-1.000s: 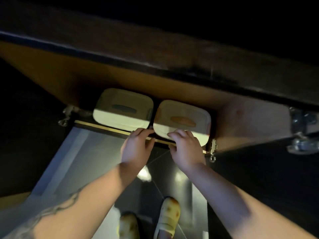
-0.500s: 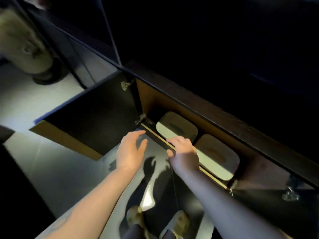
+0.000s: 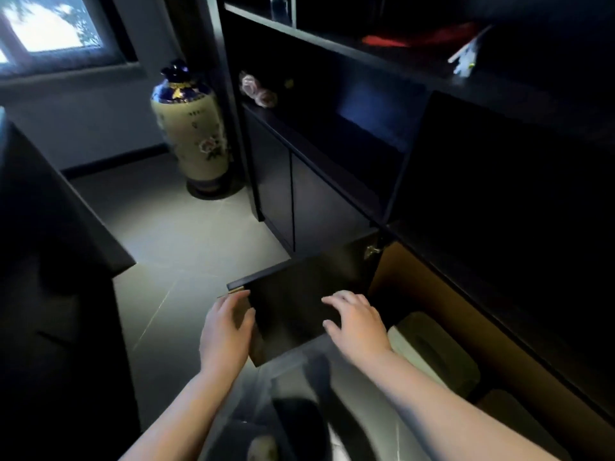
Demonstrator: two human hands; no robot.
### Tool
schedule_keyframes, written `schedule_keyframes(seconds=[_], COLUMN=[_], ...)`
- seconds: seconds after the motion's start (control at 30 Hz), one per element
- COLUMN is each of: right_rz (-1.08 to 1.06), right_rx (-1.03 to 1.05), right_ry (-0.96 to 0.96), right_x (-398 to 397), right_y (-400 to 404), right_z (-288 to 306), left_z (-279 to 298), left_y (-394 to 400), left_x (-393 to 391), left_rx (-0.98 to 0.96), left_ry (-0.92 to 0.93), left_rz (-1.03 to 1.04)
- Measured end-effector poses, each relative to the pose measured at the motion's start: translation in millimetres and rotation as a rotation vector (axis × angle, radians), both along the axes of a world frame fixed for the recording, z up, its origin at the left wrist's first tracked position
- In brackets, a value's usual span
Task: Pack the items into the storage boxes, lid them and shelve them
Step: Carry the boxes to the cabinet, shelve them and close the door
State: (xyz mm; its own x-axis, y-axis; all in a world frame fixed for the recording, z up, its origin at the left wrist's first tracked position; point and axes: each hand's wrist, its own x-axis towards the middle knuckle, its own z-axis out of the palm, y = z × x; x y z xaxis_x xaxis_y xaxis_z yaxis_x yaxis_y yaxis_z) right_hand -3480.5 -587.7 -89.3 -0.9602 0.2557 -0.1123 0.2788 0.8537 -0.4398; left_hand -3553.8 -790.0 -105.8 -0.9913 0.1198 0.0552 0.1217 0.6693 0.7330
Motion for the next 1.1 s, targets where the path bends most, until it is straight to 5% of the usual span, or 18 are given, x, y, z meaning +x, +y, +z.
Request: schedule_keyframes(seconds=[0.23,0.43,0.6,0.97,1.1], right_rz=[0.072,0.109,0.094,-0.035,-0.311], right_rx=[-0.004,0.068,0.147,-0.124,-0.269], right_ry=[-0.138,-0.349,-0.224,-0.031,-0.045], right_x=[-133,-160,-157,-7,67], right_y=[-68,-80,-77,-27,-12], right_z=[-29,-62,-66,-89,-89], left_z=[-37,-71,-80,-82,-81], left_y=[-51,-50,-47,-3,52], left_x=[-102,-118,-122,-32,18], left_rx=[0.009,0.060,0.100,0.067,0.047], left_ry=[-0.188,-0.387,-0.389,-0.789,-0.834], left_rz=[-0.048,-0.226,-0.227,-0.761,-0.931])
